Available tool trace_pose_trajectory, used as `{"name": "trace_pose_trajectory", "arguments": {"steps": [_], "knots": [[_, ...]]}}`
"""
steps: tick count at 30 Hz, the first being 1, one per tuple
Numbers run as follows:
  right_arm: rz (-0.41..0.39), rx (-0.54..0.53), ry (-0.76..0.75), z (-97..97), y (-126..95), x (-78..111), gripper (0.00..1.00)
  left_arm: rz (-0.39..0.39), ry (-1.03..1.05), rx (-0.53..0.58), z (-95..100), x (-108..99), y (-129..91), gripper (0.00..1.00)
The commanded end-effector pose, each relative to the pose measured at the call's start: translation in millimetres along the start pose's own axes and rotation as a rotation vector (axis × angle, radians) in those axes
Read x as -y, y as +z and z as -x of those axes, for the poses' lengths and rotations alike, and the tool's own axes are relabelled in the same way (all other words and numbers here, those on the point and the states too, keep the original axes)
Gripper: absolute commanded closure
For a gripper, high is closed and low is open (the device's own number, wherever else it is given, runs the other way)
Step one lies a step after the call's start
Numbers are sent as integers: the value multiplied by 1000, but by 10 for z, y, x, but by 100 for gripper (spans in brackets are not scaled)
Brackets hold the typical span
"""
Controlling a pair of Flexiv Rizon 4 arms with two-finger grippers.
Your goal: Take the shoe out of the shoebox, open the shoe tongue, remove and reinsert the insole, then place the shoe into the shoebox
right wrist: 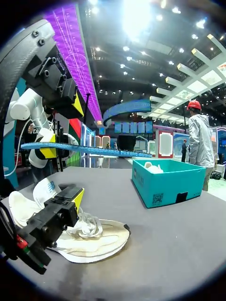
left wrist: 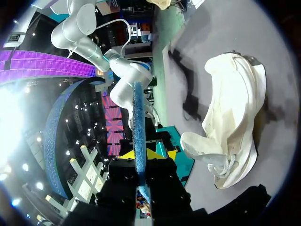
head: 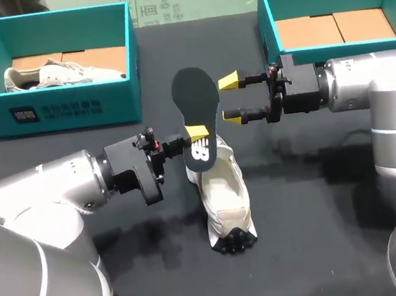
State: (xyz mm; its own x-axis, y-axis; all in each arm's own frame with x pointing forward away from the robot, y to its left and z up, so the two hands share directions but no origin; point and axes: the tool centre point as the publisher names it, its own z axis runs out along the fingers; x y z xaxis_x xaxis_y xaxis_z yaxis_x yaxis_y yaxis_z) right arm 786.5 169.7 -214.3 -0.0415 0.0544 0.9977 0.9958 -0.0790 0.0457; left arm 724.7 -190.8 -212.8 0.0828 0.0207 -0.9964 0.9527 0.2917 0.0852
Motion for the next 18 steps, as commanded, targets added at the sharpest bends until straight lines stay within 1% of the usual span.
{"name": "trace_pose_trajectory", "arguments": {"steps": [1,3,7,8,11,12,16,17,18], "knots": [[-7,0,6,27,57,-4,5,6,6,-7,-33,-33,95,100],[-9,0,9,36,80,-3,8,7,7,-9,-44,-43,107,100],[-19,-4,13,45,130,-6,26,2,12,-18,-81,-60,145,100],[-20,-6,13,46,139,-7,29,0,13,-19,-89,-58,155,100],[-29,-13,16,52,163,-13,30,-15,23,-23,-111,-44,185,100],[-31,-13,17,54,175,-16,33,-19,24,-24,-117,-35,196,100],[-35,-17,21,55,194,-22,38,-30,34,-23,-132,-11,226,100],[-36,-19,21,54,198,-23,40,-33,41,-22,-136,-8,232,100],[-37,-19,23,52,202,-23,45,-35,43,-22,-140,-4,236,100]]}}
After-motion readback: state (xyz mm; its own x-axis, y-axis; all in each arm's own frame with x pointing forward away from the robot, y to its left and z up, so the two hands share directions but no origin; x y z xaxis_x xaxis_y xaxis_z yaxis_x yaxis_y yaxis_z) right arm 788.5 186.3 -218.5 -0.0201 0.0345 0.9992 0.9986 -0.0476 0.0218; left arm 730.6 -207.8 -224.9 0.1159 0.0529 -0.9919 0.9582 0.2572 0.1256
